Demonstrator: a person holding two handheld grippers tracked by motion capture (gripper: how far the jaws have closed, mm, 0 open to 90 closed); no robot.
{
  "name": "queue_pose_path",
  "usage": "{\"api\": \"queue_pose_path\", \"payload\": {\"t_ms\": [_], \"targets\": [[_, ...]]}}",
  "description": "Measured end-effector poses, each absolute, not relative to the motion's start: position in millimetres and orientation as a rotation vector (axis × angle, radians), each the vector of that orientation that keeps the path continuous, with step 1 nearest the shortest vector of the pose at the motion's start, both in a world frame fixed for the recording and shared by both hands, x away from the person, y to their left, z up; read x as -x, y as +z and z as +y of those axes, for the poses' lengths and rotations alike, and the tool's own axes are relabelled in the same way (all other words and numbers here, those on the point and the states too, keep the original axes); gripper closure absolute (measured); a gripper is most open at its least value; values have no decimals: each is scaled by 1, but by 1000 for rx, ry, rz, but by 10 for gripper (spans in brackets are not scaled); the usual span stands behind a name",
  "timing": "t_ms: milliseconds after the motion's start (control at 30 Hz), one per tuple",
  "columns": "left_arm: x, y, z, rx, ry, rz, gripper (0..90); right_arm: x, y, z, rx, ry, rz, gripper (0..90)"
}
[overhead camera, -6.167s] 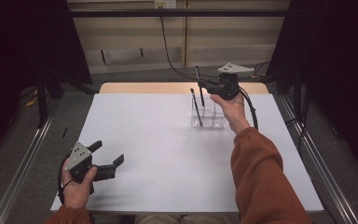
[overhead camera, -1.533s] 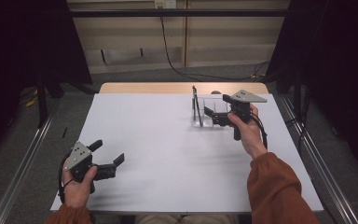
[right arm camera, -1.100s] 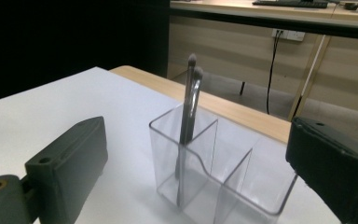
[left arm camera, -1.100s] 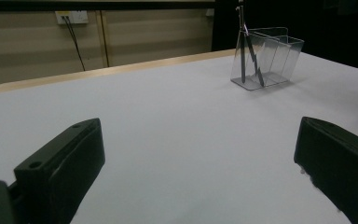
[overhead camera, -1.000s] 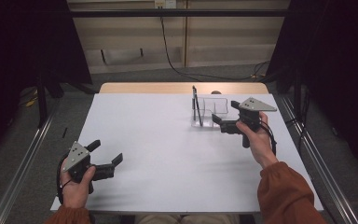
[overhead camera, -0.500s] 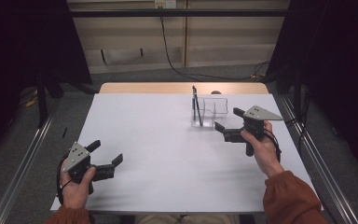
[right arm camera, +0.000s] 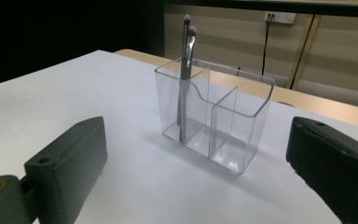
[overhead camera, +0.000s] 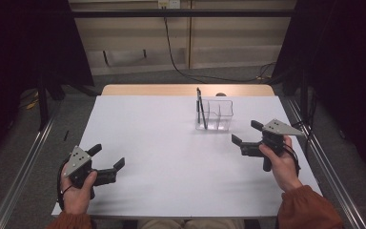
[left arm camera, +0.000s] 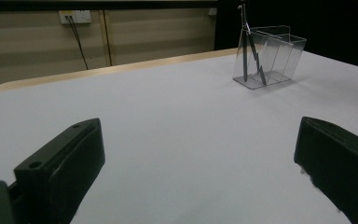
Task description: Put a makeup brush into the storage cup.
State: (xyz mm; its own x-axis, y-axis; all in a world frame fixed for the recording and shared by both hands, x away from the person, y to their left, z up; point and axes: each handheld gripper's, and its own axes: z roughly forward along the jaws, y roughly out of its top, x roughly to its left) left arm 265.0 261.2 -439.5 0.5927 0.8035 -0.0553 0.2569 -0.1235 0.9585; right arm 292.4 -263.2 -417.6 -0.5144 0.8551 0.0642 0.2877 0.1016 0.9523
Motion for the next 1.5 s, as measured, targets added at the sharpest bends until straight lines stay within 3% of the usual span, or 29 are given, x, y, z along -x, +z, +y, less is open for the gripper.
{"api": "queue_pose_path", "payload": {"t_ms": [800,1500], "targets": [[-260,-439,266,-1658,602,911,20,-230,-443,-293,-1173,1396,1787,17],[-250,-437,274,-1646,619,913,19,-201,-443,-315,-1229,1395,1688,0]]}}
